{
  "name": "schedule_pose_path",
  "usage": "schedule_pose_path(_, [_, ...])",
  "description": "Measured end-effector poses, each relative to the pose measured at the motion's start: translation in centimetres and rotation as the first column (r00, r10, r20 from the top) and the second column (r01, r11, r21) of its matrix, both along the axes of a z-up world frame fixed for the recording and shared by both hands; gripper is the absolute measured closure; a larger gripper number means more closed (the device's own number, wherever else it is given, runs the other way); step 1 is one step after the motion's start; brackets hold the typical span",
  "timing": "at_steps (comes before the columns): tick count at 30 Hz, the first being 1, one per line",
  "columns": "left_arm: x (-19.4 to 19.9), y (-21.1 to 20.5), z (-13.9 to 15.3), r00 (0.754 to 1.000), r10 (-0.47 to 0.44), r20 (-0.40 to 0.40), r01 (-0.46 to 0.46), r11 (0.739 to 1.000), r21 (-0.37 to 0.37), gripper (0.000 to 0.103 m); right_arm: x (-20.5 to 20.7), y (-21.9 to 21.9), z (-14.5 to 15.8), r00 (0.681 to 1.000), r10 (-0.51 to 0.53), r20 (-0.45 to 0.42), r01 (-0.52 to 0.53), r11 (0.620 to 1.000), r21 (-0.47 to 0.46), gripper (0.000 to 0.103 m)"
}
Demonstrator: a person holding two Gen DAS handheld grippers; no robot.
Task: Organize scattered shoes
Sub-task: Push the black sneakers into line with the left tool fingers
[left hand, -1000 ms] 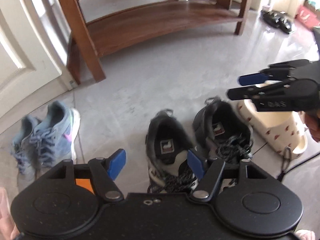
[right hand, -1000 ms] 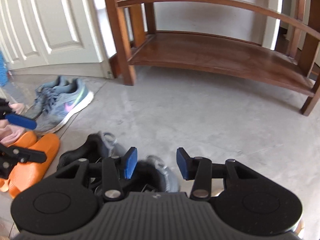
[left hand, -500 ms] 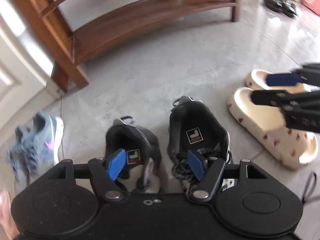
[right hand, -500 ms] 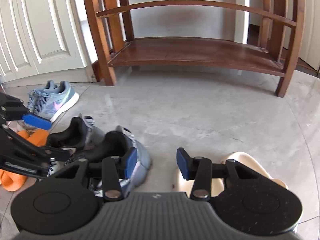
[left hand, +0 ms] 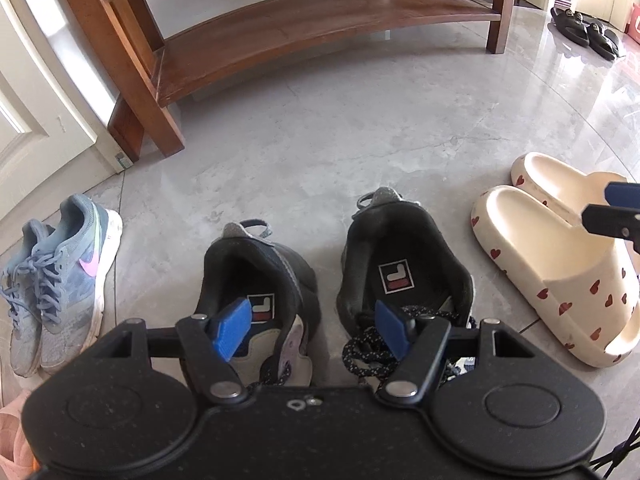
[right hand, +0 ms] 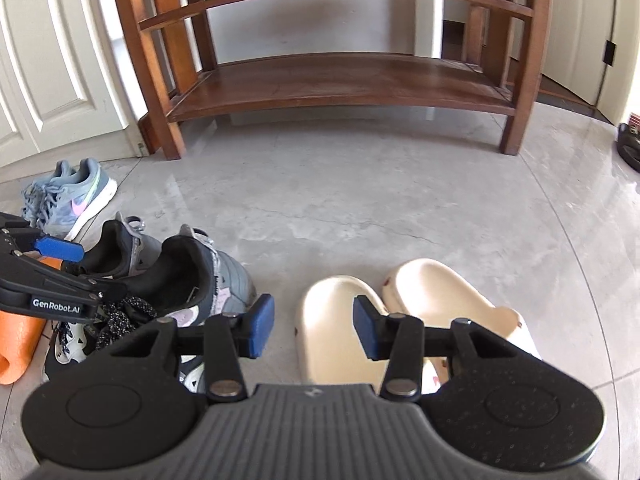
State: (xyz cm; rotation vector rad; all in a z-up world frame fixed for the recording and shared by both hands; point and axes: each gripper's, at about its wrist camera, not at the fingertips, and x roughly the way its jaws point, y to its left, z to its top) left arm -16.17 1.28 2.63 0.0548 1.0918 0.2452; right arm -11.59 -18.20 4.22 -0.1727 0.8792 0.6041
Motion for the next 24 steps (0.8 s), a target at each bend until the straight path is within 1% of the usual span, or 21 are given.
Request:
schedule_pose_path(3, [0.2, -0.3, -0.1, 1.0, -0.011, 0.005, 0.011, 1.0, -0.008, 0.035, -0.2, -1.0, -0.1, 1.0, -0.03, 0.003, 0.03, 0.999, -0.016, 0.055])
schedule_pose_path(6, [0.5, -0.4, -0.3, 1.0, -0.017, 0.003, 0.018, 0.999, -0.037, 0.035, -0.3, -2.5, -0.4, 0.997, -0.079, -0.005, 0.079, 0.997, -0.024, 0.055])
schedule_pose_path(8, [0.6, -0.5, -0.6, 1.0, -0.019, 0.002, 0.019, 0.998, -0.062, 0.034, -0.5, -3.5, -0.6, 0.994, -0.111, -0.008, 0.111, 0.993, -0.029, 0.047])
schedule_pose_path(9, [0.6, -0.6, -0.8, 1.0, -0.02, 0.002, 0.02, 0.997, -0.072, 0.034, -0.6, -3.9, -0.7, 0.992, -0.125, -0.007, 0.125, 0.992, -0.033, 0.045])
schedule_pose_path(12, [0.5, -0.8, -1.2, 1.0, -0.029, 0.009, 0.03, 0.995, -0.093, 0.034, -1.2, -6.1, -1.6, 0.982, -0.188, -0.015, 0.187, 0.98, -0.063, 0.044])
schedule_pose_path(14, [0.6, -0.9, -1.4, 0.999, -0.034, 0.013, 0.035, 0.994, -0.1, 0.034, -1.5, -7.3, -2.4, 0.977, -0.211, -0.028, 0.208, 0.975, -0.084, 0.044])
schedule_pose_path(18, [0.8, -0.9, -1.5, 0.999, -0.035, 0.021, 0.037, 0.994, -0.107, 0.034, -1.6, -8.3, -3.1, 0.978, -0.206, -0.031, 0.201, 0.972, -0.125, 0.045])
schedule_pose_path(21, [0.8, -1.2, -1.5, 0.998, -0.046, 0.033, 0.049, 0.994, -0.098, 0.034, -1.2, -8.7, -3.1, 0.988, -0.155, 0.006, 0.154, 0.975, -0.159, 0.045])
schedule_pose_path(24, [0.2, -1.5, -1.1, 0.995, -0.067, 0.071, 0.074, 0.992, -0.104, 0.034, -0.9, -10.5, -3.4, 0.985, -0.17, -0.004, 0.167, 0.973, -0.158, 0.045])
